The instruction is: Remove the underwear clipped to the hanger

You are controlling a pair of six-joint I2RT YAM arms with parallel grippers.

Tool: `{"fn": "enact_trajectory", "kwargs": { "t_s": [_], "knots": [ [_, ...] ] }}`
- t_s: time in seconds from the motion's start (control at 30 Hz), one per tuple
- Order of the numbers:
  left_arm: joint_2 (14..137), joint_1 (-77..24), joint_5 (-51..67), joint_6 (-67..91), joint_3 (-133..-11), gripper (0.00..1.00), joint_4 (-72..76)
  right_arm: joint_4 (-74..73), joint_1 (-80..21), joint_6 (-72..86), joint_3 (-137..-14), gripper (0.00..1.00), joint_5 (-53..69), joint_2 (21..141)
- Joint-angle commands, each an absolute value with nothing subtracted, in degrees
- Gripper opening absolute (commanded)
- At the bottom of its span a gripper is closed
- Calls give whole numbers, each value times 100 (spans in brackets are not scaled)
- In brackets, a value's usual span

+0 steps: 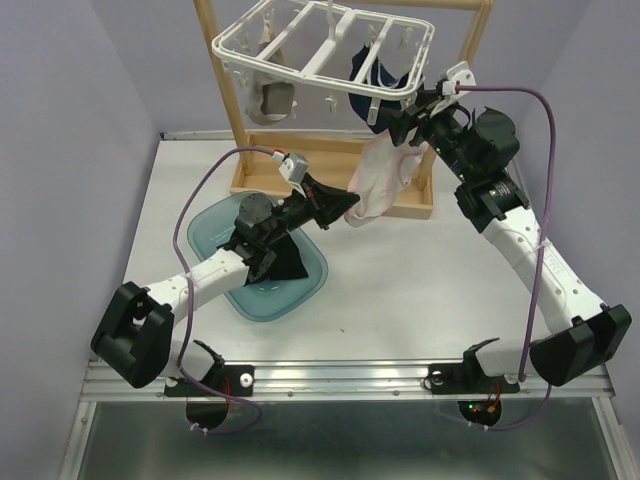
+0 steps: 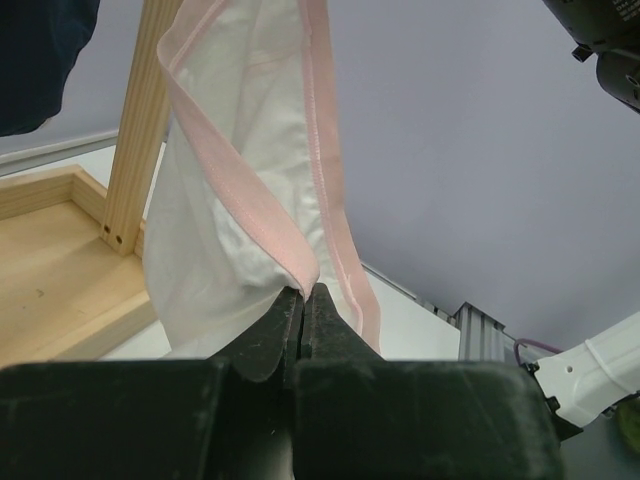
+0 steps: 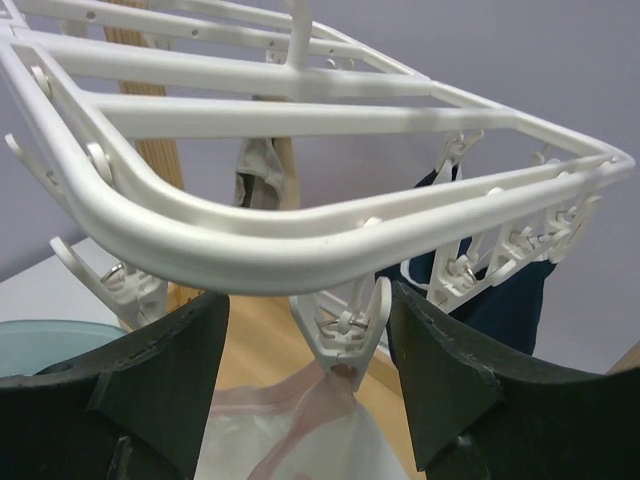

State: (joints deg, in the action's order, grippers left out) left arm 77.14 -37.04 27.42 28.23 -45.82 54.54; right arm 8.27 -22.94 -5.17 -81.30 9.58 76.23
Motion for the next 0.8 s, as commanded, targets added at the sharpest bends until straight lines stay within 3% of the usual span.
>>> {"fn": "enact_trajectory", "kwargs": {
  "t_s": [0.0,0.17,0.27,0.37,0.43,0.5,0.57,0.6,0.63,0.73,0.77],
  "knots": [
    [7664,-3735,2777,2848,-4676,0,5854,1397,-2329,-589,-8569,69,756,7585],
    [7690,-3762,2777,2865,-4676,0,5862,1398,-2338,-598,-8666,47,747,7629],
    [7655,-3771,2777,2865,-4658,0,5854,1380,-2329,-615,-8649,26,843,7646],
    [7612,-3771,2751,2830,-4623,0,5819,1319,-2338,-633,-8640,15,914,7638],
    [7585,-3771,2742,2804,-4632,0,5792,1292,-2329,-659,-8613,13,949,7603],
    [7567,-3762,2751,2751,-4632,0,5748,1283,-2329,-668,-8561,25,967,7568],
    [7559,-3762,2742,2716,-4640,0,5704,1292,-2329,-703,-8403,48,914,7463],
    [7550,-3770,2742,2681,-4658,0,5678,1283,-2329,-738,-8341,67,914,7410],
    [7541,-3762,2742,2611,-4684,0,5582,1275,-2329,-782,-8149,76,905,7340],
    [7497,-3727,2777,2470,-4816,0,5283,1239,-2329,-949,-7771,100,853,6988],
    [7410,-3727,2803,2400,-4869,0,5117,1196,-2320,-1010,-7517,100,800,6752]
  ]
}}
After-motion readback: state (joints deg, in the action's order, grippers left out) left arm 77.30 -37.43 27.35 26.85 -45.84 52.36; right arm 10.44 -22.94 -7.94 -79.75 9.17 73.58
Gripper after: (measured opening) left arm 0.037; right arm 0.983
